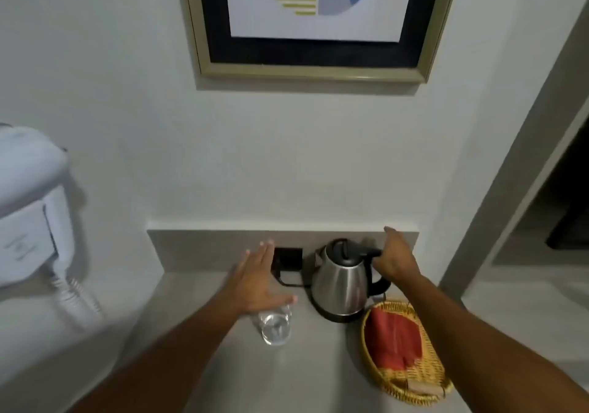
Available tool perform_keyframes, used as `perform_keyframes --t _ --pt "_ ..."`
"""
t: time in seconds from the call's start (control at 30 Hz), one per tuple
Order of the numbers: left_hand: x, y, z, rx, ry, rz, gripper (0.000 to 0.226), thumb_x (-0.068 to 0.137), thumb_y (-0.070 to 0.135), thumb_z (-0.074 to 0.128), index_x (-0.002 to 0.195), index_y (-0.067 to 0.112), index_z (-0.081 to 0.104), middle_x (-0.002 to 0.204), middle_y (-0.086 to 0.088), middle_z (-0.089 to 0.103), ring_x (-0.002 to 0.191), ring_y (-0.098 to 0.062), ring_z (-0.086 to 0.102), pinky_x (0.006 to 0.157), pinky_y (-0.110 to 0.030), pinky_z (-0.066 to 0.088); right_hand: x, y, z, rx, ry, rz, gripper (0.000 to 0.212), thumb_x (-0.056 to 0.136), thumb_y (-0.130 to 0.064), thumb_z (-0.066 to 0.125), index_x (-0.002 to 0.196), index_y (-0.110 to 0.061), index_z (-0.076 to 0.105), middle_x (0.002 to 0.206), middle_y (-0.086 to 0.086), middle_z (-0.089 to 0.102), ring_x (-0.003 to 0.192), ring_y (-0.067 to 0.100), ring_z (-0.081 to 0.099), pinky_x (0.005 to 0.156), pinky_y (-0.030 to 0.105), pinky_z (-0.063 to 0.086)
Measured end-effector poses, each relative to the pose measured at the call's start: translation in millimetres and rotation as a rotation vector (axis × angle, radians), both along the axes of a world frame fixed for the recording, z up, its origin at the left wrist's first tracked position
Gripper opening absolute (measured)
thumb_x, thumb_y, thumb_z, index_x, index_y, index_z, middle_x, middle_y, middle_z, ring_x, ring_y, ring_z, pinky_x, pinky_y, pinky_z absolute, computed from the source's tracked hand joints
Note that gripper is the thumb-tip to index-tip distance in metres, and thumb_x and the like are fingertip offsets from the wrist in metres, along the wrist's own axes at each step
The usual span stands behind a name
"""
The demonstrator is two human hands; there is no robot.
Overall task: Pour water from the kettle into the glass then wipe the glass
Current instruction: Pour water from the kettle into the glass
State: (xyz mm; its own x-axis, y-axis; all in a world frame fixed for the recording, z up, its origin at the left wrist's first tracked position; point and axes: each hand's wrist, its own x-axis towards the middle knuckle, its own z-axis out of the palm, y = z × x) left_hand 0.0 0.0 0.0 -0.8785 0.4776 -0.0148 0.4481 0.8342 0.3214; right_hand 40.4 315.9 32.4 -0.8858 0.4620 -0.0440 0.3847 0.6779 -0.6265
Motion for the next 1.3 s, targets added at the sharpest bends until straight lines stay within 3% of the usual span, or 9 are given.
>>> perform_keyframes --t 0.2,0.3,0.4,0.47,0.6,0.73,0.93,1.07,1.3 --pt "30.4 -20.5 -75.6 0.143 -0.278 0.098 0.16 0.022 0.094 0.06 0.155 0.017 0.017 0.16 0.0 0.029 0.147 -0.02 0.029 0.12 -0.034 0.024 12.6 3.3 -36.7 -0.145 0.02 -0.135 0.048 0.075 0.004 0.064 0.12 -0.009 0.051 0.099 0.009 0.059 0.088 0.026 0.056 0.082 0.042 0.053" --pt "32.1 -20.8 -83.7 0.324 -0.352 0.178 0.125 0.035 0.056 0.095 0.14 0.016 0.041 0.135 0.008 0.048 0.124 -0.015 0.051 0.097 -0.017 0.039 3.3 5.0 -40.7 -0.196 0.064 -0.176 0.049 0.077 0.008 0.061 0.122 -0.009 0.054 0.1 0.008 0.059 0.089 0.024 0.054 0.082 0.038 0.051" --pt "33.4 -13.2 -92.2 0.463 -0.34 0.288 0.087 0.047 0.022 0.096 0.119 0.031 0.048 0.117 0.008 0.059 0.102 -0.009 0.058 0.075 0.0 0.037 -5.9 5.4 -43.6 -0.233 0.082 -0.236 0.039 0.076 0.009 0.059 0.111 -0.009 0.059 0.095 0.011 0.062 0.087 0.028 0.059 0.079 0.039 0.053" --pt "32.3 -8.9 -104.9 0.551 -0.364 0.359 0.082 0.047 0.015 0.096 0.115 0.032 0.052 0.113 0.006 0.065 0.099 -0.01 0.063 0.078 -0.004 0.044 -12.7 5.9 -46.9 -0.256 0.085 -0.255 0.029 0.077 0.008 0.056 0.099 -0.01 0.06 0.089 0.013 0.063 0.085 0.032 0.061 0.077 0.043 0.055" --pt "31.3 -3.1 -127.7 0.712 -0.479 0.44 0.093 0.041 0.011 0.094 0.125 0.026 0.058 0.116 0.004 0.07 0.107 -0.016 0.068 0.093 -0.034 0.057 -17.9 1.2 -48.4 -0.278 0.118 -0.248 0.02 0.081 0.006 0.053 0.09 -0.011 0.059 0.077 0.006 0.058 0.083 0.034 0.06 0.075 0.045 0.053" --pt "32.1 0.7 -129.2 0.755 -0.505 0.498 0.091 0.047 -0.002 0.093 0.128 0.02 0.057 0.116 -0.003 0.07 0.107 -0.021 0.067 0.082 -0.02 0.055 -20.6 -8.8 -44.6 -0.276 0.14 -0.23 0.024 0.08 0.01 0.05 0.092 -0.008 0.06 0.078 0.006 0.057 0.082 0.03 0.056 0.075 0.04 0.049" --pt "30.7 6.8 -127.3 0.779 -0.555 0.511 0.083 0.055 -0.008 0.089 0.129 0.013 0.056 0.113 -0.005 0.068 0.098 -0.017 0.063 0.063 -0.001 0.047 -31.1 -34.3 -12.9 -0.005 0.189 0.038 0.025 0.07 0.012 0.062 0.085 -0.007 0.064 0.081 0.006 0.059 0.08 0.024 0.054 0.069 0.035 0.047" --pt "30.8 4.5 -134.7 0.752 -0.562 0.532 0.08 0.055 -0.007 0.09 0.126 0.008 0.058 0.108 -0.005 0.069 0.095 -0.019 0.065 0.061 -0.001 0.046 -39.2 -57.0 7.3 0.335 0.171 0.292 0.031 0.07 0.001 0.07 0.096 -0.015 0.066 0.096 0.005 0.058 0.095 0.025 0.048 0.081 0.037 0.043" --pt "31.7 1.3 -134.2 0.761 -0.57 0.518 0.073 0.055 -0.009 0.089 0.12 0.008 0.061 0.1 -0.005 0.068 0.077 -0.006 0.06 0.059 -0.001 0.045 -34.7 -108.2 22.9 0.644 0.255 0.591 0.021 0.085 -0.015 0.062 0.103 -0.027 0.062 0.098 0.003 0.053 0.101 0.024 0.045 0.098 0.045 0.031"
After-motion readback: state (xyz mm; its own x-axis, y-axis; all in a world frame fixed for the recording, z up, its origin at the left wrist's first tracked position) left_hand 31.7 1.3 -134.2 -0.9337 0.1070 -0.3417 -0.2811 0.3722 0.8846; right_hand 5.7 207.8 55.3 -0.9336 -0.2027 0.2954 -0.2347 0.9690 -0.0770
